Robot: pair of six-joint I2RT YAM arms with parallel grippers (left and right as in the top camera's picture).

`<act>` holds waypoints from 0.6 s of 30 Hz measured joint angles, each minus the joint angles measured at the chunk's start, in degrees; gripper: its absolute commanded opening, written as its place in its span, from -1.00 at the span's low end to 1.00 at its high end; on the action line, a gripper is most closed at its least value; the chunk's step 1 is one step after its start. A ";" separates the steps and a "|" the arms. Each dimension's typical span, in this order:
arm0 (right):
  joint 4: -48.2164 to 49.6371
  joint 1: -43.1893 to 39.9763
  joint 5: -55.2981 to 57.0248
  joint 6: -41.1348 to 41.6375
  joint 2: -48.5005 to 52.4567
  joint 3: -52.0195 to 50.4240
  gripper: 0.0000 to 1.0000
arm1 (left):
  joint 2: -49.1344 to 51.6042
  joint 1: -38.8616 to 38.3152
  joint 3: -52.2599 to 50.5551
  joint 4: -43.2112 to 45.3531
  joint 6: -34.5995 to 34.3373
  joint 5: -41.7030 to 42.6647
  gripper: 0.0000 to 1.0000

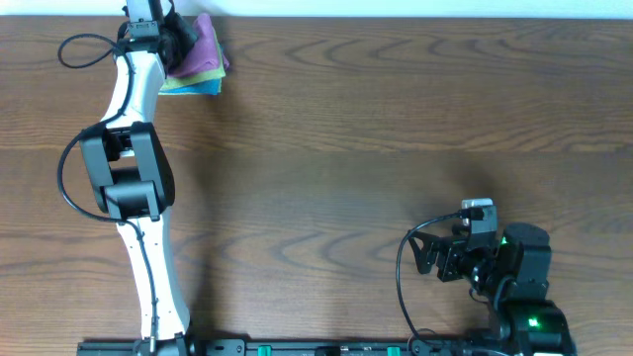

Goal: Fold the cloth

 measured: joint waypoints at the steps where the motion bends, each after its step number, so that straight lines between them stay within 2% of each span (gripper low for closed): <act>1: -0.02 0.00 0.00 0.00 0.00 0.00 0.99 | 0.00 0.00 0.09 -0.94 0.07 -0.02 -0.89; 2: 0.00 0.00 0.00 0.00 0.00 0.00 0.98 | 0.00 0.00 0.20 -1.90 0.63 -0.02 -0.89; 3: -0.02 0.00 0.00 0.00 0.00 0.00 0.99 | 0.00 0.00 0.24 -2.25 1.29 0.00 -0.77; 4: -0.02 0.00 0.00 0.00 0.00 0.00 0.98 | 0.00 0.00 0.24 -2.25 1.79 0.00 -0.49; 5: 0.00 0.00 0.00 0.00 0.00 0.00 0.98 | 0.00 0.00 0.35 -2.25 3.13 0.13 0.25; 7: 0.00 0.00 0.00 0.00 0.00 0.00 0.99 | 0.00 -0.02 0.81 -2.16 4.48 0.68 0.88; 12: 0.00 0.00 0.00 0.00 0.00 0.00 0.99 | -0.02 -0.31 4.61 -4.15 8.94 1.25 0.92; 18: 0.00 0.00 0.00 0.02 0.00 0.00 0.99 | -0.02 -0.17 12.59 -12.79 12.85 1.03 0.92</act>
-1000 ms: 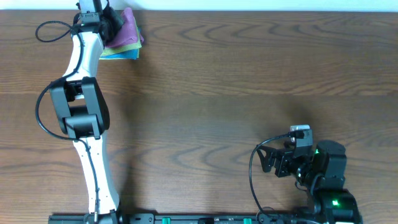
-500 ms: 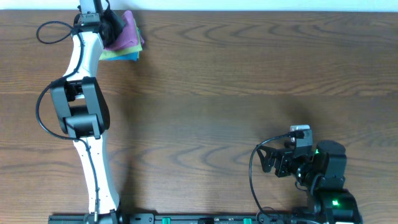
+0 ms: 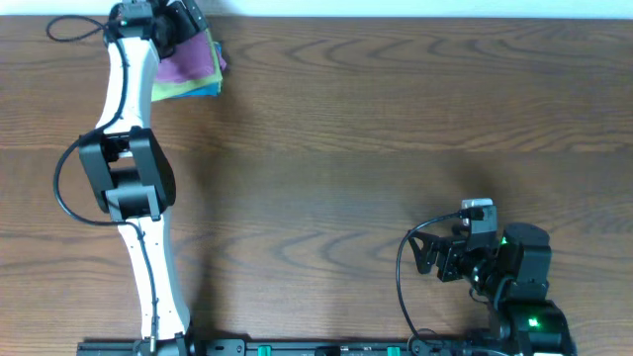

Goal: Fold the cloth

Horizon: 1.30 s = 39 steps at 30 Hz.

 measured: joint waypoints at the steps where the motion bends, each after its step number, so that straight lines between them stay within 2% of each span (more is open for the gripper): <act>1: -0.02 0.00 0.00 -0.02 0.00 0.00 0.99 | 0.00 0.04 2.38 -2.29 0.87 -0.04 0.91; 10: -0.02 0.00 0.00 -0.02 0.00 0.00 0.98 | -0.70 0.07 16.63 -14.69 3.91 -0.42 0.91; 25: 0.00 0.00 0.00 -0.02 0.00 0.00 0.98 | -9.81 -2.29 18.34 -26.14 4.94 -0.31 0.91; 31: 0.00 0.00 0.00 -0.02 0.00 0.00 0.99 | -11.30 -2.03 18.64 -38.32 5.20 0.83 0.91; 39: 0.00 0.00 0.00 -0.02 0.00 0.00 0.98 | -13.51 -2.08 18.64 -55.25 9.03 0.83 0.91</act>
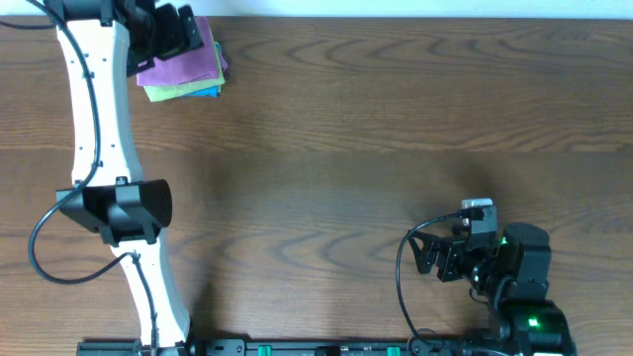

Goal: Fold the cloth

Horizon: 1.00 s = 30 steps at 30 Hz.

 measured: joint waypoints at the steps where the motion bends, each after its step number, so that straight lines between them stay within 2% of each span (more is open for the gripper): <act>1: -0.02 0.00 0.00 0.00 0.00 0.00 0.99 | -0.31 0.00 0.00 -0.96 0.31 -0.28 0.91; 9: -0.02 0.00 0.00 0.00 0.00 0.00 0.99 | -2.54 -1.92 -0.17 0.20 1.64 -3.85 0.91; 13: -0.02 0.00 -0.02 0.00 0.00 0.00 0.99 | -7.26 -3.58 -6.03 5.33 1.29 -5.40 0.91; 20: -0.02 0.00 0.00 0.00 0.00 0.00 0.99 | -22.01 -4.87 -28.41 18.93 -0.13 -7.85 0.91; 30: 0.00 0.00 0.00 0.00 0.00 0.00 0.99 | -44.13 -4.83 -69.07 40.17 -0.76 -9.66 0.91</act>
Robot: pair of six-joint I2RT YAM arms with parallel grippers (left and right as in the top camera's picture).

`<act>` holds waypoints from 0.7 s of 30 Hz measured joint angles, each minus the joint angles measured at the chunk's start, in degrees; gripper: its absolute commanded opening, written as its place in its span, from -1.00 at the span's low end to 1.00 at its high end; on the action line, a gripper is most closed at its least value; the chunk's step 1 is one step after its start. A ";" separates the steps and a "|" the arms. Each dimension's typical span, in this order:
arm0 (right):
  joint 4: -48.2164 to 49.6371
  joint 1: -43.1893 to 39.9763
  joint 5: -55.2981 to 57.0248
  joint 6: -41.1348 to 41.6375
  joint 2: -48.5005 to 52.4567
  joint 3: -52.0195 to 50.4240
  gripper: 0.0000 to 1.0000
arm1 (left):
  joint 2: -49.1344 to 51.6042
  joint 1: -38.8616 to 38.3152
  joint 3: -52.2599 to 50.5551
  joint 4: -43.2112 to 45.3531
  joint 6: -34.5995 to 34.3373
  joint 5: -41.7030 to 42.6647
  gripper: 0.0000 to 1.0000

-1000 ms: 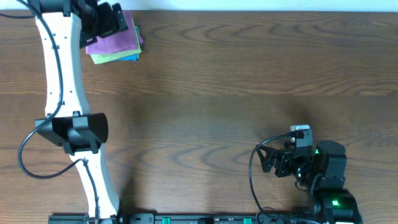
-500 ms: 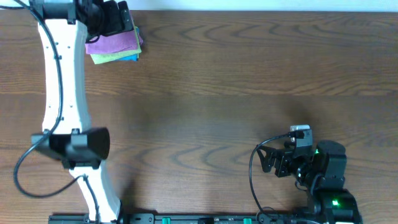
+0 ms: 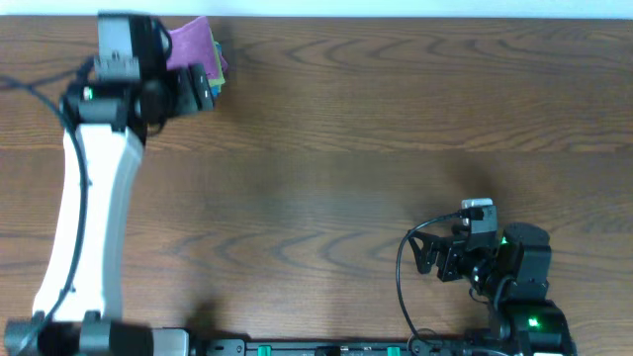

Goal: Fold the cloth

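The folded cloths (image 3: 194, 44) lie stacked at the table's far left corner: a purple one on top, with green and blue edges (image 3: 220, 77) showing beneath. My left gripper (image 3: 201, 89) hangs raised over the stack's near edge. It is blurred, looks open and has no cloth in it. The left arm (image 3: 89, 198) hides the stack's left part. My right gripper (image 3: 423, 255) rests open near the front right, far from the cloths.
Brown wooden table (image 3: 376, 138); its far edge runs just behind the stack. The right arm's base and cable loop (image 3: 403, 297) sit at the front right. The left arm's white link slants across the left side.
The left arm has drawn back toward the front. Its gripper was over the far part of the purple cloth and is now at the stack's near edge, higher up. The stack stays put.
The left gripper was down on the purple cloth at the far corner, with the cloth bunched under it. Later the purple cloth lay flatter on the green and blue ones. Now the gripper is off the stack. The right arm never moved.
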 measured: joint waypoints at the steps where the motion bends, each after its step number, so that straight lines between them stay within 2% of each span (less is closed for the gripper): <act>1: 0.00 0.00 0.00 0.00 0.00 0.00 0.99 | -2.91 0.00 -4.50 2.84 0.02 -0.17 0.91; 9: 0.00 0.00 0.00 0.02 0.00 -0.04 0.99 | -28.96 0.00 -39.04 23.98 0.42 -2.16 0.91; 12: -0.02 0.00 0.00 0.02 0.00 -0.04 0.99 | -37.94 0.00 -49.16 27.89 0.59 -3.39 0.91; 16: 0.02 0.00 0.00 0.02 0.00 -0.04 0.99 | -51.04 0.00 -60.67 28.52 0.76 -5.38 0.92; 21: 0.00 0.00 0.00 0.02 0.00 -0.04 0.99 | -61.48 0.00 -68.70 28.37 0.76 -7.80 0.91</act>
